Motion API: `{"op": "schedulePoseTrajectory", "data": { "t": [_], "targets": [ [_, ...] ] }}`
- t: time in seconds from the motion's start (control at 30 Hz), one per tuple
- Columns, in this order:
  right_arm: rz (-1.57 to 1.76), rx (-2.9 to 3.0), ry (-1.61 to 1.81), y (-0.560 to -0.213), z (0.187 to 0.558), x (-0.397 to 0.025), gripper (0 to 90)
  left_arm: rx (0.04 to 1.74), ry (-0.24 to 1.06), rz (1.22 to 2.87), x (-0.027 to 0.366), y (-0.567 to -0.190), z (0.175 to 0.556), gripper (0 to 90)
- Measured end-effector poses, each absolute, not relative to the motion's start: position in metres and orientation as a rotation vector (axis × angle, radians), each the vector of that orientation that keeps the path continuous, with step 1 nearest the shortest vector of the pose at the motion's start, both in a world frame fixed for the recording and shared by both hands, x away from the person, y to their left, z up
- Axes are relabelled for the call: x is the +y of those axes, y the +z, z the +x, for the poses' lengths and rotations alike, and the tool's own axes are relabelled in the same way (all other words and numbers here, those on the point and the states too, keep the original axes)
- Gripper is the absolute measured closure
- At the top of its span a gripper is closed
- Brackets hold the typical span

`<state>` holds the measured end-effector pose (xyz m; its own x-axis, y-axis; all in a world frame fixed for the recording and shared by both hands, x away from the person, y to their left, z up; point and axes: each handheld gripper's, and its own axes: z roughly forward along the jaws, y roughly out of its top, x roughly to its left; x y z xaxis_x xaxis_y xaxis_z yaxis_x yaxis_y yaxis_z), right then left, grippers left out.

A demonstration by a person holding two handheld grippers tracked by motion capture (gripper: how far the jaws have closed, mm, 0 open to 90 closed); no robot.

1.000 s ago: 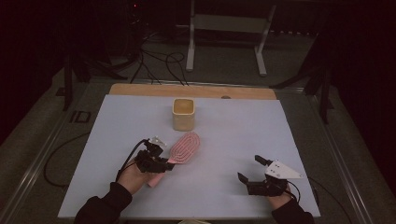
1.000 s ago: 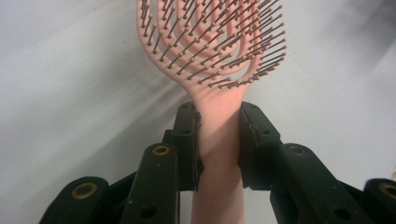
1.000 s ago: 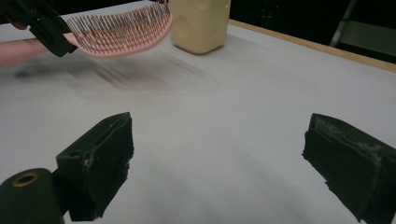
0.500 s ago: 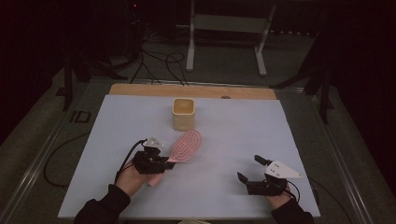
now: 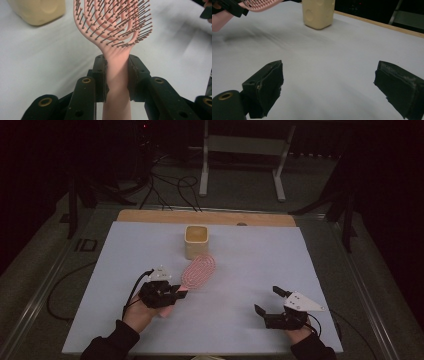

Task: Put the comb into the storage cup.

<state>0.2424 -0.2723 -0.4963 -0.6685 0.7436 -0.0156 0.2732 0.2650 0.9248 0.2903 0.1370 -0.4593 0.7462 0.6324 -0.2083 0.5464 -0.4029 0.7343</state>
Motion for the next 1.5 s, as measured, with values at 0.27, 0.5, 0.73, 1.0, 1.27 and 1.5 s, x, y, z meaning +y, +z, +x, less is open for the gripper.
{"op": "schedulePoseTrajectory", "data": {
  "t": [0.27,0.5,0.73,1.0,1.27,1.5],
  "targets": [
    [0.926,2.092,1.389,-0.496,0.242,-0.272,8.1,0.882,0.165,2.034,0.144,-0.460,0.286,71.8],
    [0.920,2.093,1.389,-0.496,0.242,-0.271,8.1,0.848,0.232,1.975,0.148,-0.458,0.279,71.7],
    [0.918,2.095,1.392,-0.496,0.243,-0.271,8.1,0.825,0.260,1.928,0.154,-0.459,0.274,71.7],
    [0.921,2.095,1.391,-0.496,0.243,-0.271,8.1,0.779,0.322,1.842,0.165,-0.465,0.266,71.7],
    [0.924,2.100,1.399,-0.495,0.243,-0.271,8.1,0.815,0.365,1.807,0.173,-0.474,0.262,71.7],
    [0.969,2.090,1.409,-0.491,0.244,-0.272,8.1,0.809,0.360,1.802,0.172,-0.477,0.262,71.8]
  ]
}}
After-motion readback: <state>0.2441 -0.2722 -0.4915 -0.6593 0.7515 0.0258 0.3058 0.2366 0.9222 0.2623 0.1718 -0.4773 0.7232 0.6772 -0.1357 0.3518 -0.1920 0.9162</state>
